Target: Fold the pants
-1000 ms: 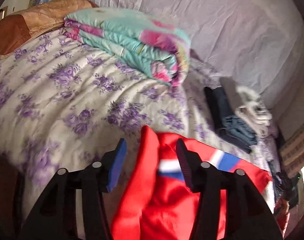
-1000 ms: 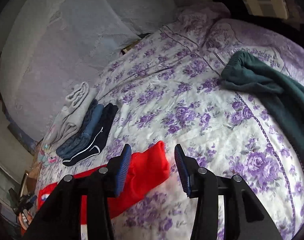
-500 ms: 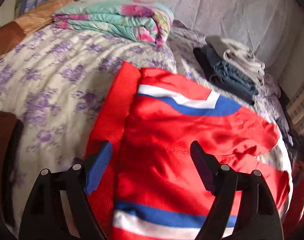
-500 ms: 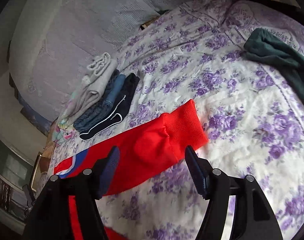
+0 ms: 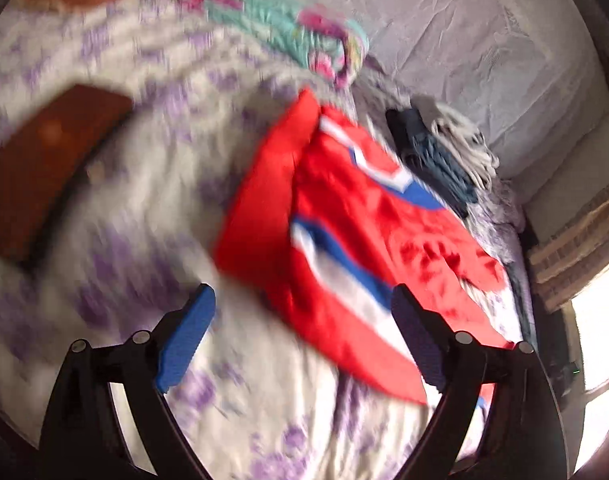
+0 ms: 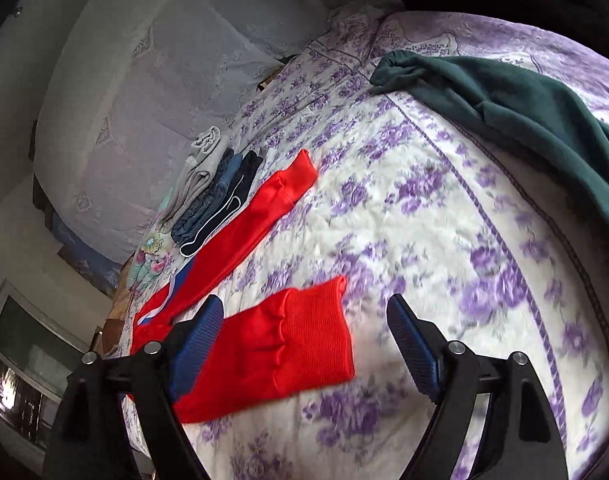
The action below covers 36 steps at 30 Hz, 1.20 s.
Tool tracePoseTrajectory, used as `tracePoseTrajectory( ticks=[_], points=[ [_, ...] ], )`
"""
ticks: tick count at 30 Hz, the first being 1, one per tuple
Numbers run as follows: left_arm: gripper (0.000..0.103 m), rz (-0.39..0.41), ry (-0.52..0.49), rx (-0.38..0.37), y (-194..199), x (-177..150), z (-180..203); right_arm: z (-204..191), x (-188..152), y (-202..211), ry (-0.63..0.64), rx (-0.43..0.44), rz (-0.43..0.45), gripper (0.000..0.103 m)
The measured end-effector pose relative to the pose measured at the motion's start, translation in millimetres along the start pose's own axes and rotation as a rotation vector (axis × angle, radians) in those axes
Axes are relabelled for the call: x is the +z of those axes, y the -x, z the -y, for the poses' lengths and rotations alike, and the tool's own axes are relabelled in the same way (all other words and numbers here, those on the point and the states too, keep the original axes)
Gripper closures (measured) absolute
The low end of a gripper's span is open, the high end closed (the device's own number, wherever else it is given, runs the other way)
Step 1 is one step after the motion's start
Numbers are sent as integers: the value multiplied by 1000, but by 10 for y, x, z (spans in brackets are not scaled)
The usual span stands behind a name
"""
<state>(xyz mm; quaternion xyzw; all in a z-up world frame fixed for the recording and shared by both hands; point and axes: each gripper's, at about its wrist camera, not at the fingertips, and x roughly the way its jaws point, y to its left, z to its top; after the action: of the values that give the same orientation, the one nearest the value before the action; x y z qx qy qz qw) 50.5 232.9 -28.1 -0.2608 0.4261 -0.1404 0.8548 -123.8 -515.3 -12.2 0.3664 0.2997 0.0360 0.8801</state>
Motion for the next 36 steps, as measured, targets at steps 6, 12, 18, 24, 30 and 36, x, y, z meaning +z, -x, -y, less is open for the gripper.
tracePoseTrajectory(
  ticks=[6, 12, 18, 24, 30, 36],
  points=[
    [12, 52, -54, 59, -175, -84, 251, -197, -358, 20, 15, 65, -115, 19],
    [21, 150, 13, 58, -295, 23, 262, -355, -643, -78, 29, 114, -197, 19],
    [68, 186, -3, 166, -289, 9, 210, -326, -523, -350, -4, 126, -138, 19],
    [86, 161, 41, 106, -144, 10, 133, -206, -190, -560, -125, 144, -52, 80],
    [87, 166, 4, 67, 137, 20, 272, -408, 86, -205, -38, 160, 16, 82],
    [75, 99, -28, 141, 3, -265, 88, -2, -213, -230, -41, -53, -79, 56]
  ],
)
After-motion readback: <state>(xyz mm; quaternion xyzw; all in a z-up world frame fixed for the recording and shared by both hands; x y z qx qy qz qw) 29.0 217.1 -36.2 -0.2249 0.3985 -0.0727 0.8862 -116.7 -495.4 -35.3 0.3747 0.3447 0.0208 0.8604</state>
